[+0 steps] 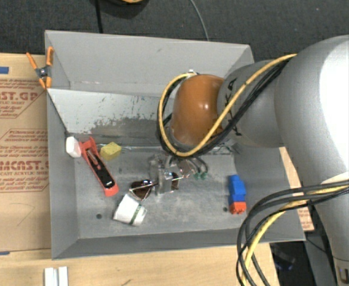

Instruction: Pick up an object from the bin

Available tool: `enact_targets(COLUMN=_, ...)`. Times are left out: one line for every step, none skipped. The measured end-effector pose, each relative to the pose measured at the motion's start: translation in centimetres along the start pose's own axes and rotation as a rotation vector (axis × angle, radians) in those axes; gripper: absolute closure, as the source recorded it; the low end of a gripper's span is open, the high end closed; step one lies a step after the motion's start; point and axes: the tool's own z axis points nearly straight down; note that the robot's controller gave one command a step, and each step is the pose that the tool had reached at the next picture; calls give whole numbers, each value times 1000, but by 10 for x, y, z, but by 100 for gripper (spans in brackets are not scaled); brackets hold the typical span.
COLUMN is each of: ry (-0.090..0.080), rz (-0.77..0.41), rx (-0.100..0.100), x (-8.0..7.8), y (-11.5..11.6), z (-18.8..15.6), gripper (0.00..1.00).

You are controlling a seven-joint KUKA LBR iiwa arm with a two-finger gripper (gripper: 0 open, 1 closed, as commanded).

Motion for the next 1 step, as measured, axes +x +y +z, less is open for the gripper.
enact_targets(ry=0, rz=0, rx=0, x=0, y=0, z=0, gripper=100)
